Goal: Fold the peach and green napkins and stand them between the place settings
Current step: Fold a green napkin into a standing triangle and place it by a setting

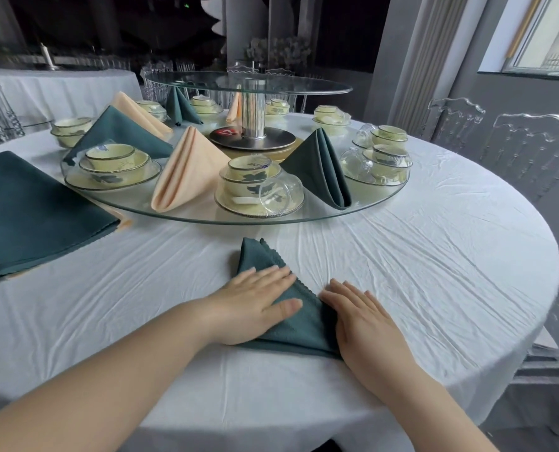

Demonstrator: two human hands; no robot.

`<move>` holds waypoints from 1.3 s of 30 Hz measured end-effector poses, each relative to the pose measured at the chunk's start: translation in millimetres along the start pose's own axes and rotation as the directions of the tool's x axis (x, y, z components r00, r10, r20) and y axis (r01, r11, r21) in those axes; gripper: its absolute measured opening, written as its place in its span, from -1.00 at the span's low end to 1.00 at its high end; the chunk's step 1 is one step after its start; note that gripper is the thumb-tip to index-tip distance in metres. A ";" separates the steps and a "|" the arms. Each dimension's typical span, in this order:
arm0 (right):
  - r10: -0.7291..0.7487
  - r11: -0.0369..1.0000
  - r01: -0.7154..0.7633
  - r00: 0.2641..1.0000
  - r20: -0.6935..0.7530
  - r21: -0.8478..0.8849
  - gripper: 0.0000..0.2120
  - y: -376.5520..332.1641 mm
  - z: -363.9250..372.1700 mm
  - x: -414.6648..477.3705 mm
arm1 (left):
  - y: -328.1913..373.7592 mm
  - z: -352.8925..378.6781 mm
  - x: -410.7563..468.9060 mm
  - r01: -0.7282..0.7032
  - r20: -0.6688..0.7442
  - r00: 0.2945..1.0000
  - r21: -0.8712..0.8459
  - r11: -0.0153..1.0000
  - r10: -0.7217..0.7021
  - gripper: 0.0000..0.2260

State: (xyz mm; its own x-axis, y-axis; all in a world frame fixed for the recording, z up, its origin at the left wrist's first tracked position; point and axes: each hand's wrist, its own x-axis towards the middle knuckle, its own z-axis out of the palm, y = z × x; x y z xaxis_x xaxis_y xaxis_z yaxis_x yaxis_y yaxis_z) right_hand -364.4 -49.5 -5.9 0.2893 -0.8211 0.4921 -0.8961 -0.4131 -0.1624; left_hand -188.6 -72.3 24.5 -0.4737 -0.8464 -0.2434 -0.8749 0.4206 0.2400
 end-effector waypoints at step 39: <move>-0.381 0.871 0.416 0.908 0.174 -0.263 -0.81 -40.7 -16.9 18.3 | -31.2 10.8 -60.2 -0.255 -0.447 0.855 0.082 0.963 0.265 -0.66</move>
State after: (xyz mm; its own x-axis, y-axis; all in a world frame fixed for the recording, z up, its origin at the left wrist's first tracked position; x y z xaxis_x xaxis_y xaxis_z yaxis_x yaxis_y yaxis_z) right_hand -328.4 -41.1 24.1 0.6625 -0.6568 0.3601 -0.7486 -0.5972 0.2882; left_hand -133.9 -30.9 21.5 -0.5912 -0.7580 0.2756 -0.7301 0.6481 0.2166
